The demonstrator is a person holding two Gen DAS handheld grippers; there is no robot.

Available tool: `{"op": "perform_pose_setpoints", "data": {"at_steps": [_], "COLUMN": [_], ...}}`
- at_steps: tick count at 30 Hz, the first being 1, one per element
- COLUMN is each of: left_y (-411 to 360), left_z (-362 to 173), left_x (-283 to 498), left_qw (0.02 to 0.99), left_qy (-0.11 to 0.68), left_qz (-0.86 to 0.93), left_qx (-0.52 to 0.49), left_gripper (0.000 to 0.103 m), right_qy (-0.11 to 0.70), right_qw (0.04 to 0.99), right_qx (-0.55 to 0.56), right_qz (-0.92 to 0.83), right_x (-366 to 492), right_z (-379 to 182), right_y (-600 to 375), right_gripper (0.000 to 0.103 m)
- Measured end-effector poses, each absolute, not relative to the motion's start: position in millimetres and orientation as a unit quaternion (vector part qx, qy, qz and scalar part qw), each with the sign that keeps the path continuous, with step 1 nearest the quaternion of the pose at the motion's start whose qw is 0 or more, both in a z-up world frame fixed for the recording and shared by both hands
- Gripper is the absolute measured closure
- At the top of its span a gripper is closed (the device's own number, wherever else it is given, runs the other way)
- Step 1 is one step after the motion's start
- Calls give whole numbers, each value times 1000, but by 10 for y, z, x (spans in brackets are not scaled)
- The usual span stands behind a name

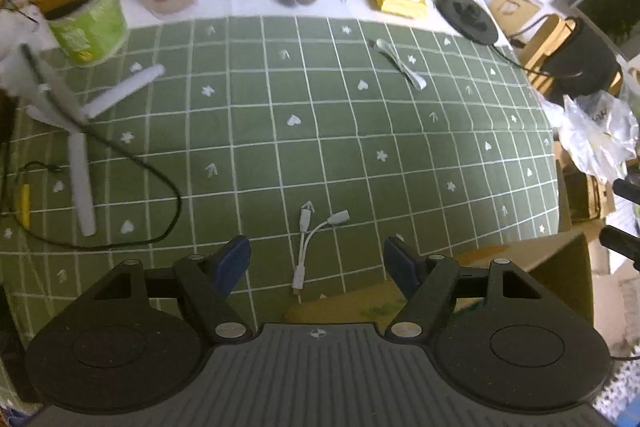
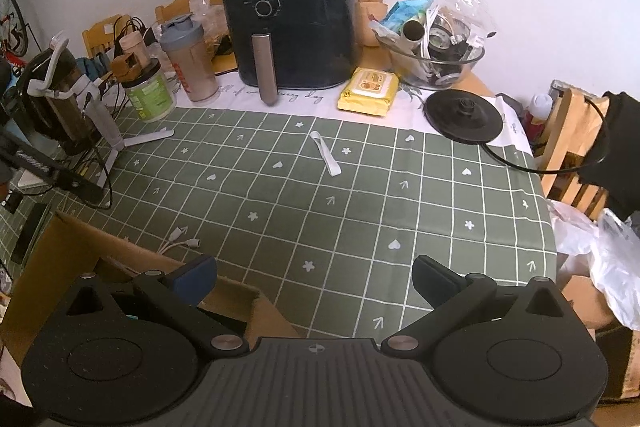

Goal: Organize soft objects
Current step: 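Move the left gripper to the white earphone cable and close on it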

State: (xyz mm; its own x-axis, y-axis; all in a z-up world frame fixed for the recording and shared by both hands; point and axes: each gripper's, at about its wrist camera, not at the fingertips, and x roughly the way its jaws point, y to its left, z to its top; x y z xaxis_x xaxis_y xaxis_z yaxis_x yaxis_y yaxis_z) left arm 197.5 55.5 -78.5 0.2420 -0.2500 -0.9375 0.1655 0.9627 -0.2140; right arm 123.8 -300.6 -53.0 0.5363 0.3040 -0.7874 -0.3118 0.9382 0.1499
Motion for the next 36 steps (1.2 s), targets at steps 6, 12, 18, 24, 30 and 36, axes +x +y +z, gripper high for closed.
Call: {"op": "perform_pose_setpoints", "data": {"at_steps": [6, 12, 18, 24, 30, 36], "left_y": [500, 405, 258, 165, 123, -16], "left_z": [-1156, -1541, -1806, -1999, -2026, -1999], "left_x": [2294, 2471, 2532, 2554, 2525, 2392], "left_qw": [743, 700, 667, 652, 655, 666], "left_qy": [650, 690, 715, 725, 718, 700], "left_qz": [-158, -181, -201, -200, -207, -219], "left_qx": [-7, 22, 60, 96, 111, 136], "left_gripper": [31, 37, 63, 82, 94, 101], "right_qy": [453, 457, 460, 459, 457, 457], "right_qw": [877, 877, 878, 880, 882, 883], "right_qx": [9, 13, 19, 20, 19, 17], "right_qz": [163, 149, 132, 121, 113, 110], "right_x": [1241, 1227, 1222, 1225, 1224, 1219], "right_z": [-557, -572, -572, -540, -512, -499], "right_y": [-3087, -3142, -3210, -3243, -3264, -3263], "right_gripper": [0, 0, 0, 0, 0, 0]}}
